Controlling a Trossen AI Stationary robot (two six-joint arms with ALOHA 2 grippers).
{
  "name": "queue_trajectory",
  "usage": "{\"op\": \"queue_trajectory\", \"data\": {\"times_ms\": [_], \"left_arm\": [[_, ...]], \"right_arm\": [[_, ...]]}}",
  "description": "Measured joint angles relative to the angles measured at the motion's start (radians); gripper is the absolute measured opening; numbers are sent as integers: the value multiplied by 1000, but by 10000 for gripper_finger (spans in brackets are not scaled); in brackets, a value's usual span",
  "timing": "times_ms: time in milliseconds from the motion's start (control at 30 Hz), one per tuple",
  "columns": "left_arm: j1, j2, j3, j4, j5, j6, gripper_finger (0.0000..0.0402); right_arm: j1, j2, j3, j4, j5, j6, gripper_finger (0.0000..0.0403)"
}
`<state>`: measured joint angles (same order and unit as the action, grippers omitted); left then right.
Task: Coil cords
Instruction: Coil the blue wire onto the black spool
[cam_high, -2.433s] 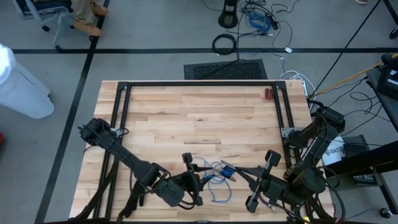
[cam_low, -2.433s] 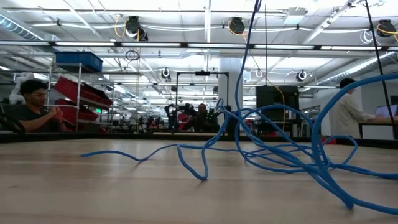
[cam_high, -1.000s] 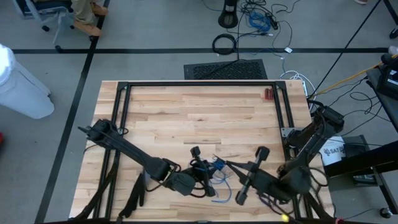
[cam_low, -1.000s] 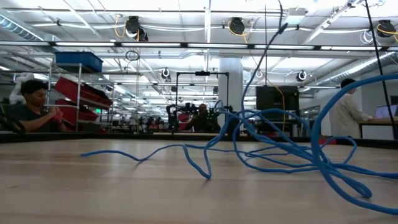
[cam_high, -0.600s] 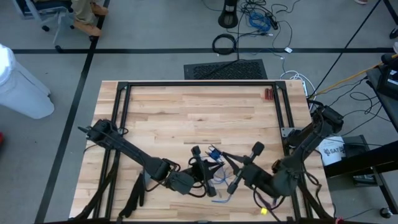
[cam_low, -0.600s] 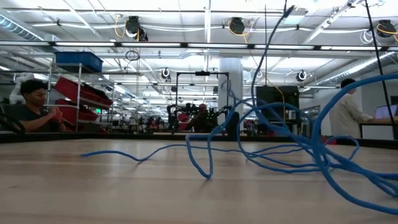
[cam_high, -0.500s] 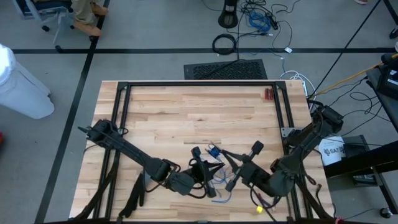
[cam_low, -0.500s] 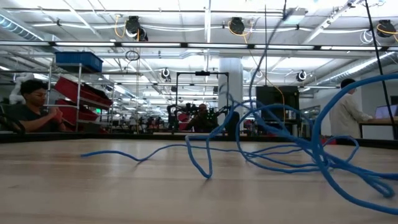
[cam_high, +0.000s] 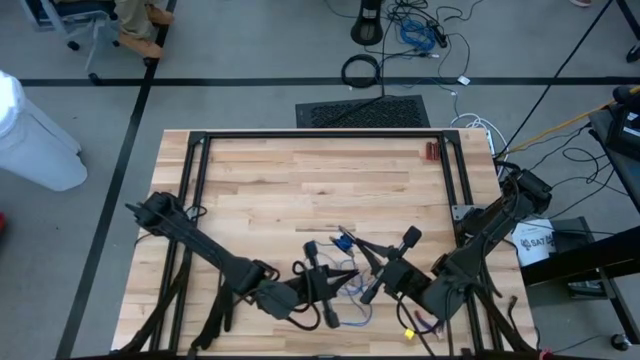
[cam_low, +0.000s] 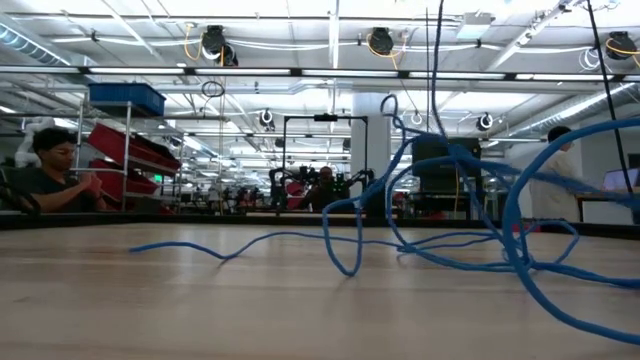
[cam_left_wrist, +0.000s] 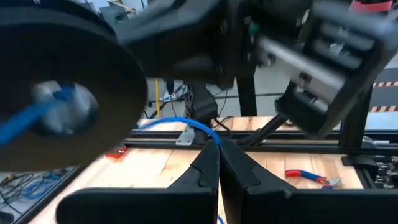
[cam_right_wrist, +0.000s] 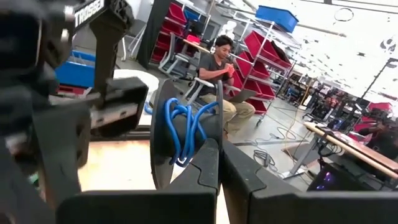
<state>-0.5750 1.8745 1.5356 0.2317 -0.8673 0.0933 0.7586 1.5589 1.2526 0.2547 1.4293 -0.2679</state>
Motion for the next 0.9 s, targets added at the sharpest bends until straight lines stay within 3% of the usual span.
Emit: {"op": "queue_trajectory", "data": {"times_ms": [267,500,767,900], "left_arm": [[-44,-33,0,-2,-7,71,2],[-93,-84,0,-13,-91,109,2],[-169,-92,0,-15,-476,342,2],[-187,-92,0,-15,-573,438,2]], "right_arm": [[0,0,0,-65,-48,13,0],[0,0,0,-111,-66,23,0],[0,0,0,-118,-153,30,0],[0,0,0,-118,-156,22,0]]}}
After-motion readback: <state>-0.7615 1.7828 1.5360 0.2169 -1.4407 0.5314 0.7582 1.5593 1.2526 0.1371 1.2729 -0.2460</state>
